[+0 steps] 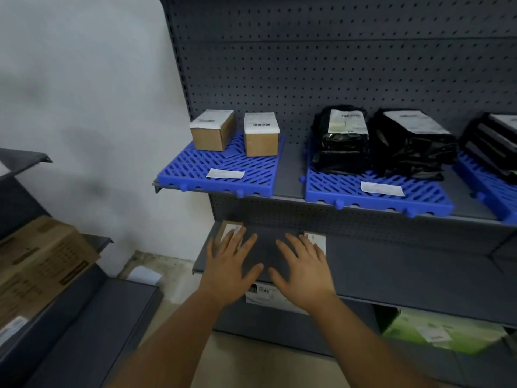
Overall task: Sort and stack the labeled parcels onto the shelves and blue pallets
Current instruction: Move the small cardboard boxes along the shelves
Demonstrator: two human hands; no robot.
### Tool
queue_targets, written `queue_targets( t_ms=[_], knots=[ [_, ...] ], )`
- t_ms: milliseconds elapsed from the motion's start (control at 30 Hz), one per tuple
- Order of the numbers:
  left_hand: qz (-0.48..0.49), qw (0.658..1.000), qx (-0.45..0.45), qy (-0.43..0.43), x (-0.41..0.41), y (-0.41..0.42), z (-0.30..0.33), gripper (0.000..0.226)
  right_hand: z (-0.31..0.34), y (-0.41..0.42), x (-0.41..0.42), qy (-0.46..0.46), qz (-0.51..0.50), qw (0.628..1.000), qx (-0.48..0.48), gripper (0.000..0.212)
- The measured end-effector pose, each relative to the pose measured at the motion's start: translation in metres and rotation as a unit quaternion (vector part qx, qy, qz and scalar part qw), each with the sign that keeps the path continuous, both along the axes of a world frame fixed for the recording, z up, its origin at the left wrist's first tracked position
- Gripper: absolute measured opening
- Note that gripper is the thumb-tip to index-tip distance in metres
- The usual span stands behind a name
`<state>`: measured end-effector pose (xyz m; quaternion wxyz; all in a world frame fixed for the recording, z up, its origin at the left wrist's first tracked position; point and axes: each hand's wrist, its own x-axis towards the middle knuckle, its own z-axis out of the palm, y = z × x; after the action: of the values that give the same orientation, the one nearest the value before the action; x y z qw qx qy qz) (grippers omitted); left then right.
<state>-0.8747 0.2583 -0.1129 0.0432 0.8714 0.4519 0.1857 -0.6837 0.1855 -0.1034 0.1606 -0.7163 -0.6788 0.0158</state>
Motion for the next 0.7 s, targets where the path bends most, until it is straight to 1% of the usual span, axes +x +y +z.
queue_targets(
  t_ms=[133, 267, 500, 600, 700],
  knots=[
    [-0.016, 0.999, -0.048, 0.011, -0.001, 0.02, -0.039, 0.067, -0.036, 0.011, -0.002, 0.004, -0.044, 0.999, -0.029, 0.067],
    [-0.021, 0.995, -0.096, 0.034, -0.004, 0.042, -0.084, 0.069, -0.076, 0.025, -0.005, 0.009, -0.102, 0.993, -0.054, 0.065],
    [-0.016, 0.987, -0.144, 0.075, -0.001, 0.088, -0.142, 0.078, -0.139, 0.061, 0.006, -0.011, -0.178, 0.979, -0.097, 0.072],
    [-0.015, 0.984, -0.162, 0.068, 0.011, 0.105, -0.162, 0.078, -0.16, 0.078, 0.024, -0.019, -0.199, 0.973, -0.118, 0.075],
    [-0.016, 0.983, -0.171, 0.058, 0.031, 0.119, -0.182, 0.078, -0.184, 0.096, 0.048, -0.023, -0.205, 0.97, -0.129, 0.074]
  ],
)
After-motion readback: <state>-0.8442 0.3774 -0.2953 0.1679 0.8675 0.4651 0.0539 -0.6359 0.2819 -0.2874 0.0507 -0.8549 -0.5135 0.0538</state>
